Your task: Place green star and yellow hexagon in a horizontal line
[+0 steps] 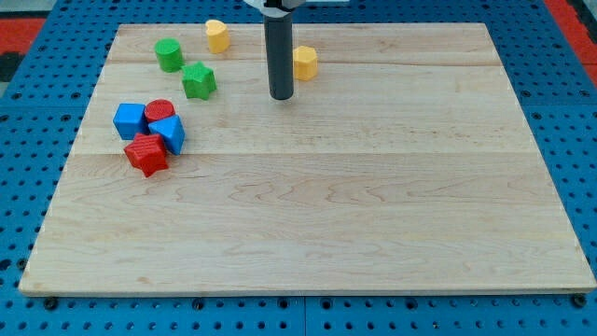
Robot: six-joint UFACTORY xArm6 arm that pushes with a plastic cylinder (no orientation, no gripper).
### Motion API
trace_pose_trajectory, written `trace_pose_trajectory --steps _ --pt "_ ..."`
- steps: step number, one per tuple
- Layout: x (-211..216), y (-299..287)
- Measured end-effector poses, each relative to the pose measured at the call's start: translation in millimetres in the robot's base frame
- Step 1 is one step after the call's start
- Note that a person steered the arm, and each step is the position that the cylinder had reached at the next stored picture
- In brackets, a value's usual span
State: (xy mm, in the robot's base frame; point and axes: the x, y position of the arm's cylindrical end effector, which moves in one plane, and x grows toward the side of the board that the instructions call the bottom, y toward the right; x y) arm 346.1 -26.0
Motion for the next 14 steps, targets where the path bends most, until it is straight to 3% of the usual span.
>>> trace_pose_trajectory --steps 7,8,11,12,13,14 --pt "8 4" --pt "-1 9" --pt "-89 47" --pt "-80 61" --pt "-72 -30" --pt "7 -65"
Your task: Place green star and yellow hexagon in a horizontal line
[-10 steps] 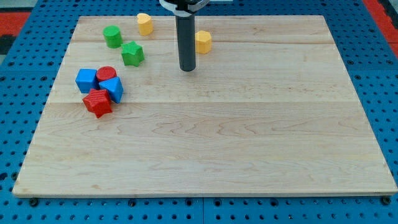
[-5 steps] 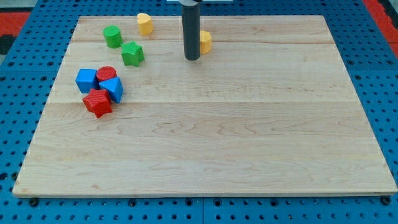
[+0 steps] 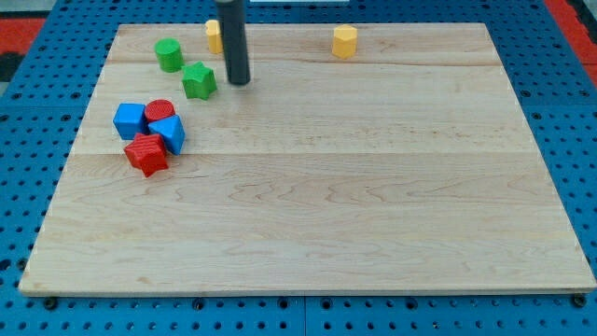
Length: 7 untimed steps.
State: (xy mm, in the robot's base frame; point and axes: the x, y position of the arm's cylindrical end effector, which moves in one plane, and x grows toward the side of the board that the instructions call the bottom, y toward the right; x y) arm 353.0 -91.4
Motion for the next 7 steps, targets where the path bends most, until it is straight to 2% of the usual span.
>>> trace_pose_trajectory --steps 1,2,4,5,6,7 --pt "7 -46" --pt "-35 -75" --pt "-97 -25" --pt "-86 17" --pt "-96 -46" --pt "-123 -80"
